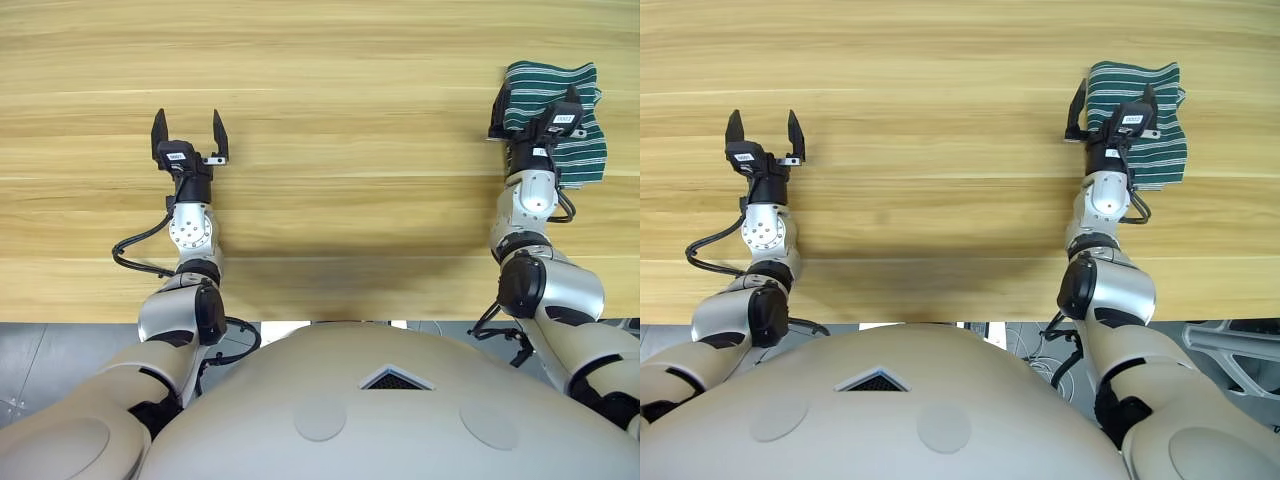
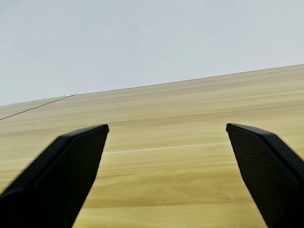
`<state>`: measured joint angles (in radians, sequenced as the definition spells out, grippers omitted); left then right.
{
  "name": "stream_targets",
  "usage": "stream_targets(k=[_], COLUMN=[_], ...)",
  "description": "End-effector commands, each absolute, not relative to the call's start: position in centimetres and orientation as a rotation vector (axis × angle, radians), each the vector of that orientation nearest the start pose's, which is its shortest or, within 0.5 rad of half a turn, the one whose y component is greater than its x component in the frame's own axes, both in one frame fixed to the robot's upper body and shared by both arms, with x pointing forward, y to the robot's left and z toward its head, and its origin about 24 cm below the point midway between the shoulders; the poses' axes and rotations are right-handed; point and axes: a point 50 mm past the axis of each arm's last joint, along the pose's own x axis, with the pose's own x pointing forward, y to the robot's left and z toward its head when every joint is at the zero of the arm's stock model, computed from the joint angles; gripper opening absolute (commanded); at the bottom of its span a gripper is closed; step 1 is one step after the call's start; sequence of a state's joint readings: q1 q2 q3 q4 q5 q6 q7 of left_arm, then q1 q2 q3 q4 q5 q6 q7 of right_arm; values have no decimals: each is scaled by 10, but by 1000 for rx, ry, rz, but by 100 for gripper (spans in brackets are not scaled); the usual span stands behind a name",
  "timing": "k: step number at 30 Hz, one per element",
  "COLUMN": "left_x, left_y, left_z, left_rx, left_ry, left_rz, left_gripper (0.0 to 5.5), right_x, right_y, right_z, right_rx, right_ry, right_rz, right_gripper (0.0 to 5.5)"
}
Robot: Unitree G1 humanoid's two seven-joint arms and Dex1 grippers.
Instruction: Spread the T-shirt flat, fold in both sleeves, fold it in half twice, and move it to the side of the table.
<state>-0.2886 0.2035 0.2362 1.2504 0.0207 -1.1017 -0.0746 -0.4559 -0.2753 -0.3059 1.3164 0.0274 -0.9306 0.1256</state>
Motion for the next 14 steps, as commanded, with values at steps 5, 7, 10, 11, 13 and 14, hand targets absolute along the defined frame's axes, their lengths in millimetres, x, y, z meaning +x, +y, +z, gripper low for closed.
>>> stream_targets(k=[5,7,10,11,13,14], left_x=[238,237,235,234,232,232], left_y=[230,228,230,232,235,236], left_z=[-32,-33,-34,-34,-34,-34], left_rx=[217,240,213,183,142,137], left_ry=[-134,-127,-127,-132,-138,-136], left_rz=[140,136,140,149,153,149], left_gripper=[447,447,447,447,447,447], right_x=[274,275,276,276,277,277], right_y=[-255,-253,-246,-243,-238,-237], right_z=[-4,-4,-3,-2,-1,-1], right_rx=[-209,-244,-262,-256,-239,-236], right_ry=[-142,-140,-168,-179,-196,-200], right_rz=[-203,-200,-175,-158,-129,-121], right_gripper=[538,538,538,538,538,538])
